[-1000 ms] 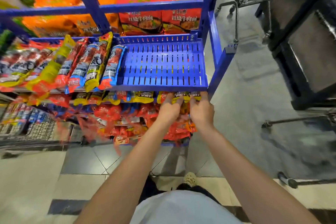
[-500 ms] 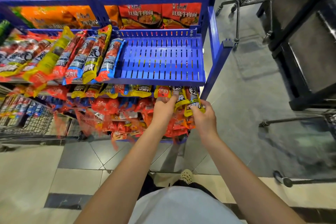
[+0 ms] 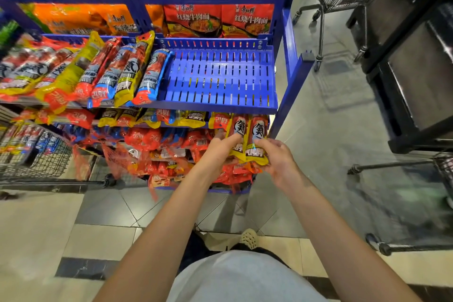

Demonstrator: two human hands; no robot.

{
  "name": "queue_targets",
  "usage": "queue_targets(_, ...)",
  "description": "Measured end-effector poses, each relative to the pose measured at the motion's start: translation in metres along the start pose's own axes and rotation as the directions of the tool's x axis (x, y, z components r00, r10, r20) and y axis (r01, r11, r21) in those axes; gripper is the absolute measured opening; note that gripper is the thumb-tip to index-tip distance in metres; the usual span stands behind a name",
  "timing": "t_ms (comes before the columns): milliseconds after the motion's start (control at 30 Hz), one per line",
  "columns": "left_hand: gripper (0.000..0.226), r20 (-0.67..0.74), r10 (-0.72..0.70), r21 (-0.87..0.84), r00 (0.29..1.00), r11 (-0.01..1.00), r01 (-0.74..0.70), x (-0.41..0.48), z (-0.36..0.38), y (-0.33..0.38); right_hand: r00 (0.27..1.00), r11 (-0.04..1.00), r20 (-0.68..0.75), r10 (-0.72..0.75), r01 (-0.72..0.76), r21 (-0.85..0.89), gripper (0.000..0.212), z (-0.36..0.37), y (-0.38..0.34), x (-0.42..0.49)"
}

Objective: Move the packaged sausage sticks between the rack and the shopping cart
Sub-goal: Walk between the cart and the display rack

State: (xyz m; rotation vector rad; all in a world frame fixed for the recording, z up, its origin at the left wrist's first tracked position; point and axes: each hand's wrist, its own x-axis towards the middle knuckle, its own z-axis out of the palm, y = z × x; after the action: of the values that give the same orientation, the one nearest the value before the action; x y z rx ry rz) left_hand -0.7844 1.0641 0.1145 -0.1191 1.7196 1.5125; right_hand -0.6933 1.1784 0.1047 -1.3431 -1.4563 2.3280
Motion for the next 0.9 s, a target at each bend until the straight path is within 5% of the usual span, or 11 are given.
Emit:
queue_targets(67,0.048,0.047,-0.027,0.017,0.999,1.000,0.026,-0.003,-0.008,-0.007,0.987,1.000,0.162,0.014,-0.012,-0.015,0.017,-0.008,0.006,-0.010)
queue_targets(200,0.060,0.105,-0.044,0.143,0.994,0.989,0.029,-0.015,-0.025,-0.024,0.946,0.999,0.323,0.039,-0.030,-0.035,0.030,-0.022,0.026,-0.023)
queue_targets(300,0.048,0.152,0.015,0.123,0.988,0.992,-0.034,-0.032,-0.036,-0.036,0.941,0.989,0.313,0.126,-0.096,-0.111,0.058,-0.030,0.047,-0.027)
queue_targets(500,0.031,0.151,0.042,0.062,0.988,0.997,-0.052,-0.061,-0.083,-0.054,0.973,0.916,0.208,0.099,-0.007,-0.402,0.035,-0.004,0.063,-0.030)
queue_targets(667,0.035,-0.009,0.010,-0.092,1.000,0.996,-0.010,-0.092,-0.143,-0.090,0.931,0.809,0.349,0.110,0.121,-0.575,0.015,0.053,0.086,-0.030)
queue_targets(900,0.030,-0.403,-0.090,-0.323,0.911,0.945,-0.049,-0.147,-0.235,-0.145,0.776,0.604,0.609,0.166,0.408,-0.685,0.028,0.169,0.109,-0.047)
